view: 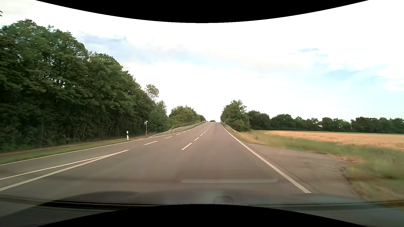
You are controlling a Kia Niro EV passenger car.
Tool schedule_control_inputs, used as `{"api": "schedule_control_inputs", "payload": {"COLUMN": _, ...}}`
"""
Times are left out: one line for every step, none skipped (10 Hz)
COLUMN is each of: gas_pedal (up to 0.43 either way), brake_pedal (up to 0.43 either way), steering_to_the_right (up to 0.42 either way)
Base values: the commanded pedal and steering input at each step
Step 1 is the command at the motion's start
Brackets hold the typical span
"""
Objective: Follow the waypoints while adhering to traffic rules and regulations
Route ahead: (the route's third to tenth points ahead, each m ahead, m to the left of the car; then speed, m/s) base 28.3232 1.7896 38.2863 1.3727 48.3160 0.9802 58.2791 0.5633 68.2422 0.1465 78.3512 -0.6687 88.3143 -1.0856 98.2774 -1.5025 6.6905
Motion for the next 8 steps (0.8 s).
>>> {"api": "schedule_control_inputs", "payload": {"gas_pedal": 0.228, "brake_pedal": 0.000, "steering_to_the_right": 0.036}}
{"api": "schedule_control_inputs", "payload": {"gas_pedal": 0.228, "brake_pedal": 0.000, "steering_to_the_right": 0.027}}
{"api": "schedule_control_inputs", "payload": {"gas_pedal": 0.240, "brake_pedal": 0.000, "steering_to_the_right": 0.016}}
{"api": "schedule_control_inputs", "payload": {"gas_pedal": 0.240, "brake_pedal": 0.000, "steering_to_the_right": 0.009}}
{"api": "schedule_control_inputs", "payload": {"gas_pedal": 0.260, "brake_pedal": 0.000, "steering_to_the_right": 0.009}}
{"api": "schedule_control_inputs", "payload": {"gas_pedal": 0.280, "brake_pedal": 0.000, "steering_to_the_right": 0.012}}
{"api": "schedule_control_inputs", "payload": {"gas_pedal": 0.299, "brake_pedal": 0.000, "steering_to_the_right": 0.014}}
{"api": "schedule_control_inputs", "payload": {"gas_pedal": 0.311, "brake_pedal": 0.000, "steering_to_the_right": 0.014}}
